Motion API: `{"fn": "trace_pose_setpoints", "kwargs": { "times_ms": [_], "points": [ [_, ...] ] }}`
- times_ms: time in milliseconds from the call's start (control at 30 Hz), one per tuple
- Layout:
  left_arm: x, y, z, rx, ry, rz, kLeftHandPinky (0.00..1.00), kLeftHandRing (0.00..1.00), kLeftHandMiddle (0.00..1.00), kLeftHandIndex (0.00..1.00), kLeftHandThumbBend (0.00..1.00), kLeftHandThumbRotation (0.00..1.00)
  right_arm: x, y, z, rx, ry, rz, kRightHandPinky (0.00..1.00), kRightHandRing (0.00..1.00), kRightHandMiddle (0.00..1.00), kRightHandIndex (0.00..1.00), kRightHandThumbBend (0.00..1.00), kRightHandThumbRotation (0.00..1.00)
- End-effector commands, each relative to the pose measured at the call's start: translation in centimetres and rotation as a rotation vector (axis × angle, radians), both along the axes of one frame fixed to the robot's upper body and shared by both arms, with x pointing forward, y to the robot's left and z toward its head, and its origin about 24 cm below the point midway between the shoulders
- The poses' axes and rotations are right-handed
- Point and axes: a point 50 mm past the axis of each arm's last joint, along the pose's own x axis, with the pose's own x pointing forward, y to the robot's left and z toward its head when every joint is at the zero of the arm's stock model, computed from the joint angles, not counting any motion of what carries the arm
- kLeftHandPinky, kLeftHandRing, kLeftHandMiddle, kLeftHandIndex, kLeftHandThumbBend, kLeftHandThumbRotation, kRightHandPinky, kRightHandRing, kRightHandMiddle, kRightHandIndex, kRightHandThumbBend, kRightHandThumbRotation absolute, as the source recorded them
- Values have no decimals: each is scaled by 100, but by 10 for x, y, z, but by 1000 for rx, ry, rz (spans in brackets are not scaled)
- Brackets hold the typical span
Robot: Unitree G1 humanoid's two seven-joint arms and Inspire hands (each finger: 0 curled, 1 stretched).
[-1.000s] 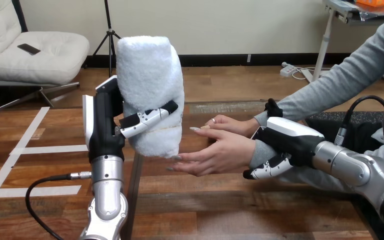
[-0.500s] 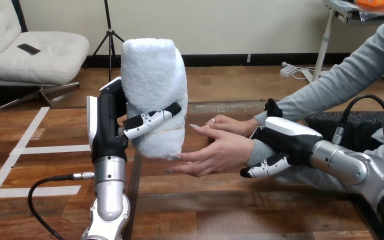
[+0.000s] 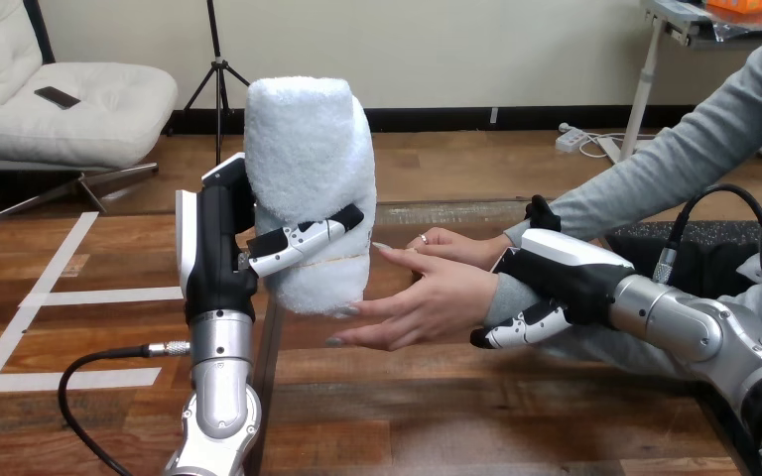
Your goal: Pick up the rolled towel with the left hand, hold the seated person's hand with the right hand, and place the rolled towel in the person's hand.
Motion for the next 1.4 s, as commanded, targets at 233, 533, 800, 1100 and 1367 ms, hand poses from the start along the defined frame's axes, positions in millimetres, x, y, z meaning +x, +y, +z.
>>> {"fn": "trace_pose_setpoints", "kwargs": {
  "times_ms": [233,533,800,1100,1367],
  "points": [
    [14,-15,30,-8,-125,-48,31,34,39,41,56,0,32,31,66,49,-218,72,19,23,27,27,53,34],
    [14,-18,28,-16,-114,-58,31,34,39,41,56,0,33,35,68,50,-226,80,18,22,27,26,53,35],
    [13,-22,26,-26,-105,-68,32,35,39,41,56,0,34,38,71,41,-238,95,17,21,25,25,53,35],
    [13,-24,24,-16,-97,-69,32,35,39,41,57,0,35,41,74,49,-244,99,15,19,24,24,53,34],
    [12,-26,23,-26,-88,-75,31,34,39,41,58,0,37,43,76,38,-255,106,14,18,23,23,54,34]
  ]
}}
